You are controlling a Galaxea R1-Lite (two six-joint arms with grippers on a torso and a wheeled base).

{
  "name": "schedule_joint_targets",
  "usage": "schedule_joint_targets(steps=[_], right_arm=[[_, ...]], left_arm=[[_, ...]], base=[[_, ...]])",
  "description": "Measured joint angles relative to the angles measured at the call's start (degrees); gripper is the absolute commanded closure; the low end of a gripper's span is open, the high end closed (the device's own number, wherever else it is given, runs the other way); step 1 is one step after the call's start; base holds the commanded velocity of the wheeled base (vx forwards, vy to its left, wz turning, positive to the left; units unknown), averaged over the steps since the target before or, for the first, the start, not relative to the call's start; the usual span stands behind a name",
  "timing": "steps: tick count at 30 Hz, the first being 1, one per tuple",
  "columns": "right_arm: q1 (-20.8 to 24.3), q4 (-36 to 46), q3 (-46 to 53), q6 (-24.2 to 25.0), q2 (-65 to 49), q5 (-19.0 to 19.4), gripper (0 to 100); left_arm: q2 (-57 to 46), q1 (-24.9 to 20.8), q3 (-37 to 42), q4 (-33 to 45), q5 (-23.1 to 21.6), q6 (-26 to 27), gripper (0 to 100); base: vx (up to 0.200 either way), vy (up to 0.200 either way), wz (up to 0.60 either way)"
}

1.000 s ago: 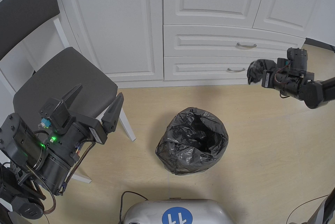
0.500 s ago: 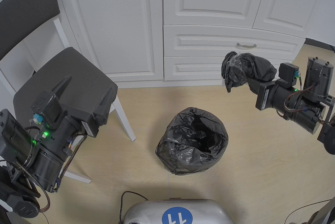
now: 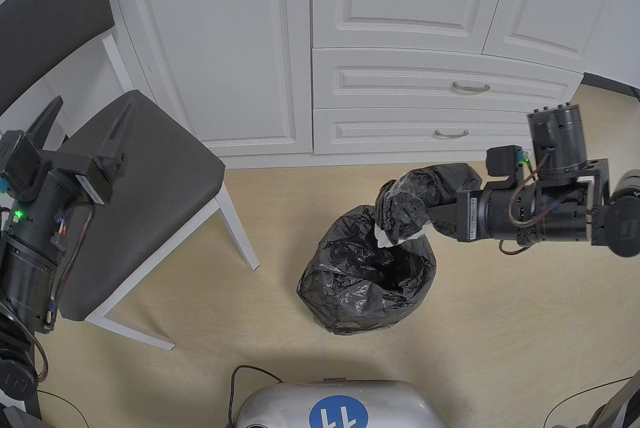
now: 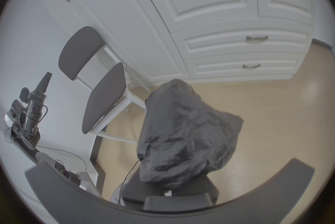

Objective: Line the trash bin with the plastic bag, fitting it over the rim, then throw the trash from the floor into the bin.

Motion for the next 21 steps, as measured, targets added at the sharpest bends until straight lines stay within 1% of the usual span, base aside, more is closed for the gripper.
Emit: schedule_joint_targets(steps=[4, 11, 16, 21], right_arm=[[-0.9, 0.8, -2.2, 1.2, 6.1, 2.5, 100], [-2.2, 0.9, -4.2, 1.7, 14.7, 6.5, 100], [-3.2, 1.0, -5.0, 1.3, 18.7, 6.9, 100], [-4.2, 1.7, -5.1, -1.0, 21.1, 7.1, 100]], left_arm=[[-1.9, 1.2, -0.3, 0.4, 0.0, 0.6, 0], [-3.6, 2.1, -0.5, 0.7, -0.1, 1.3, 0], [-3.9, 2.3, -0.3, 0.7, -0.1, 1.4, 0], [-4.1, 2.3, -0.1, 0.7, -0.1, 1.5, 0]], base=[[0.000, 0.000, 0.00], [0.000, 0.000, 0.00], [0.000, 0.000, 0.00], [0.000, 0.000, 0.00]])
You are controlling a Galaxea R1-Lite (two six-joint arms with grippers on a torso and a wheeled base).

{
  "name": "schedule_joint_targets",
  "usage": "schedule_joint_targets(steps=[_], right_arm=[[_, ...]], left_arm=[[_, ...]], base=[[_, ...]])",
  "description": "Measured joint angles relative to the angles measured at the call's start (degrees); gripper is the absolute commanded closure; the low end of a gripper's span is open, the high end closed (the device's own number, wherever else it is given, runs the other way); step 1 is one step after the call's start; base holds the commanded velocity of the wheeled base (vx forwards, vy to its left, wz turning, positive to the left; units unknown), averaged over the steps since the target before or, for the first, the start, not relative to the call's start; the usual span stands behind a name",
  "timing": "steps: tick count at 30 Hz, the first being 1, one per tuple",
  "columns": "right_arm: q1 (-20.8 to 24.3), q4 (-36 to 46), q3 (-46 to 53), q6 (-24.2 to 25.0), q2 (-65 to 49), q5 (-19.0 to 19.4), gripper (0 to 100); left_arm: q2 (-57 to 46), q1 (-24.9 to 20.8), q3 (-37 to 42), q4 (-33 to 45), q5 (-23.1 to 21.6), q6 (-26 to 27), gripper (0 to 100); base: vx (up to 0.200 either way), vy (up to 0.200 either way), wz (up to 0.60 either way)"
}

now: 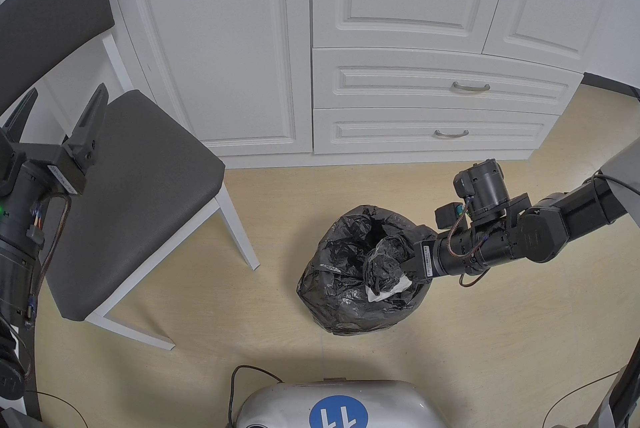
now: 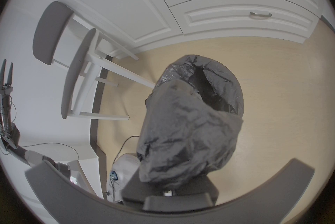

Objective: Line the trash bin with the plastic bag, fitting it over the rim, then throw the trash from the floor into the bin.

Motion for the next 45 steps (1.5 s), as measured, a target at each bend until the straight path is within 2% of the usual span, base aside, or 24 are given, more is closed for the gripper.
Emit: schedule_joint_targets(steps=[8, 13, 19, 24, 32, 45], right_arm=[[-0.1, 6.4, 0.4, -3.8, 0.1, 2.0, 100], [0.1, 6.6, -1.2, -3.4, 0.2, 2.4, 100], [0.2, 1.1, -1.5, -0.2, 1.0, 2.6, 100], [-0.1, -5.4, 0.5, 0.7, 2.4, 6.9, 100], [-0.9, -7.4, 2.1, 0.9, 3.8, 7.8, 100], [-2.8, -7.5, 1.6, 0.8, 4.2, 7.9, 100]], left_arm=[[-0.1, -0.1, 0.2, 0.0, 0.0, 0.0, 0], [0.0, -0.1, 0.4, 0.0, -0.1, 0.0, 0], [0.5, 0.0, 0.6, 0.0, 0.0, 0.0, 0], [0.7, 0.8, 0.6, 0.0, 0.0, 0.1, 0], [1.3, 7.0, 0.7, 0.0, 0.1, 3.2, 0], [1.8, 8.3, 0.9, 0.1, 0.2, 3.4, 0]], base=[[0.000, 0.000, 0.00], [0.000, 0.000, 0.00], [0.000, 0.000, 0.00], [0.000, 0.000, 0.00], [0.000, 0.000, 0.00], [0.000, 0.000, 0.00]])
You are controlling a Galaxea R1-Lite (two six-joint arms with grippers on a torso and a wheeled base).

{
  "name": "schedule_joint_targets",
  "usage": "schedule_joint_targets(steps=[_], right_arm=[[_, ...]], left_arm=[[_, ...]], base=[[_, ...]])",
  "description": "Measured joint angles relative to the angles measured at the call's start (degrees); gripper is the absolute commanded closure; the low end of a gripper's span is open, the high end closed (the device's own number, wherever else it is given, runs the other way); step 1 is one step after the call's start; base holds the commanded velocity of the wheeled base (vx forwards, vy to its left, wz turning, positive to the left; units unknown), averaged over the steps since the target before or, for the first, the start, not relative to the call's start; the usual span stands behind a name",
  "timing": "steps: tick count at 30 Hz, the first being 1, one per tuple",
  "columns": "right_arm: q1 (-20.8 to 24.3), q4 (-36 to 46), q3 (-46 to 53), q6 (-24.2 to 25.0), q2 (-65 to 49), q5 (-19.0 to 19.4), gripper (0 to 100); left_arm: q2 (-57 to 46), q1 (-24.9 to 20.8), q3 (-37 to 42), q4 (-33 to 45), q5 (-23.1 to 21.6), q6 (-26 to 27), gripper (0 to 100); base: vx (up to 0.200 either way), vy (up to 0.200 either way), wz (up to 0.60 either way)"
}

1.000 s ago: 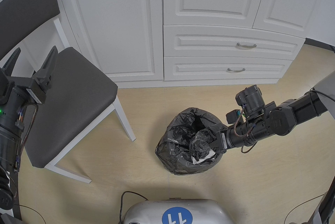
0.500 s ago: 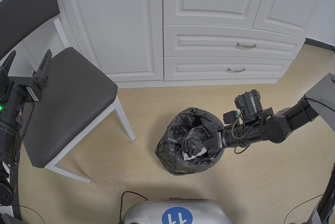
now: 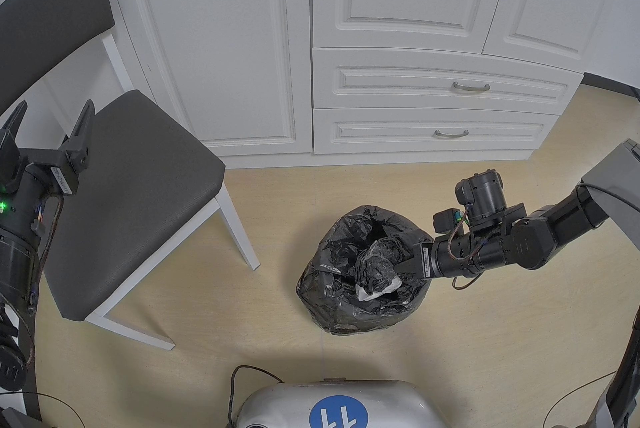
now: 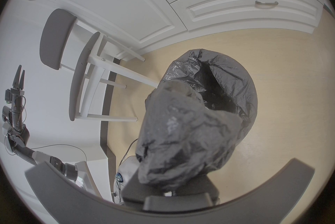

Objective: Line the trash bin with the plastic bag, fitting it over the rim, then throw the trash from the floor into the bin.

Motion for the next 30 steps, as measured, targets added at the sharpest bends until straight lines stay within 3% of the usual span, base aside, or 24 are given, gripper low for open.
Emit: schedule_joint_targets(steps=[5, 11, 19, 30], right_arm=[[-1.0, -0.5, -1.2, 0.1, 1.4, -0.2, 100], [-1.2, -8.4, -1.4, 2.5, 4.3, -0.5, 100], [-0.5, -14.2, 0.8, 2.9, 7.6, -0.7, 100], [-0.4, -14.8, 0.5, 2.9, 11.6, -2.5, 100]], left_arm=[[0.2, 0.0, 0.0, 0.0, 0.0, 0.0, 0], [0.5, 1.0, 0.3, 0.0, 0.0, 0.1, 0], [1.5, 8.1, 0.7, 0.0, 0.0, 2.0, 0], [3.5, 15.7, 1.1, 0.0, 0.1, 4.3, 0]], base=[[0.000, 0.000, 0.00], [0.000, 0.000, 0.00], [0.000, 0.000, 0.00], [0.000, 0.000, 0.00]])
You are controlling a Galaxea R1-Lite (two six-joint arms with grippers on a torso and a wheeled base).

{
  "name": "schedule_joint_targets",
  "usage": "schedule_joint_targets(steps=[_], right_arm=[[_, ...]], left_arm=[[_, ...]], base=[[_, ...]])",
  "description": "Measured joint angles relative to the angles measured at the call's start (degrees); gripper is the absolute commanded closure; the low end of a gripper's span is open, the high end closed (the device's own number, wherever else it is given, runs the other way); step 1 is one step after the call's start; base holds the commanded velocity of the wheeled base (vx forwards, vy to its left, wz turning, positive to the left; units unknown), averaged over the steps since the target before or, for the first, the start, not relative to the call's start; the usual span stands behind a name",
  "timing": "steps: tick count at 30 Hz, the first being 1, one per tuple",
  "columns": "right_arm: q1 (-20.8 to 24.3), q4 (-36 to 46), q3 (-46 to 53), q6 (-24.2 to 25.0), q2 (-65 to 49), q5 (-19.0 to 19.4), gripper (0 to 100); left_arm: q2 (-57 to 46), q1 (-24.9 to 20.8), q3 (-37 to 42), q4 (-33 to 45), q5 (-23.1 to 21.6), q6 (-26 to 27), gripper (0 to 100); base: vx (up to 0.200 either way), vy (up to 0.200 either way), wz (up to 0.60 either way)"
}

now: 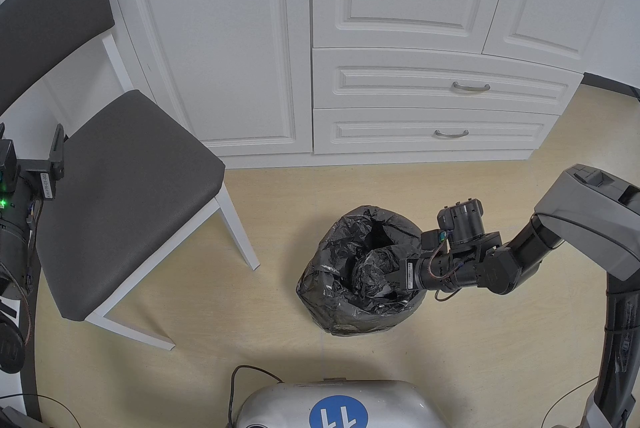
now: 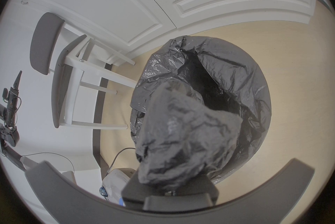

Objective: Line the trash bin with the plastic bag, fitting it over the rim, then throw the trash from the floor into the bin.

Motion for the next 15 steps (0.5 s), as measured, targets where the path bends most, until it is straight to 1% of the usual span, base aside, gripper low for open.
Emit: schedule_joint_targets(steps=[4, 11, 15], right_arm=[[0.0, 0.0, -0.3, -0.1, 1.0, -0.2, 100], [-0.1, 0.1, -1.3, 0.4, 2.2, -0.4, 100], [-0.1, 0.5, -1.8, 0.5, 2.1, -2.0, 100]], left_arm=[[0.8, 1.7, 0.5, 0.0, 0.0, 0.5, 0], [1.5, 2.3, 0.8, 0.0, 0.0, 0.6, 0], [1.7, 2.3, 1.0, -0.1, -0.1, 0.6, 0]], base=[[0.000, 0.000, 0.00], [0.000, 0.000, 0.00], [0.000, 0.000, 0.00]])
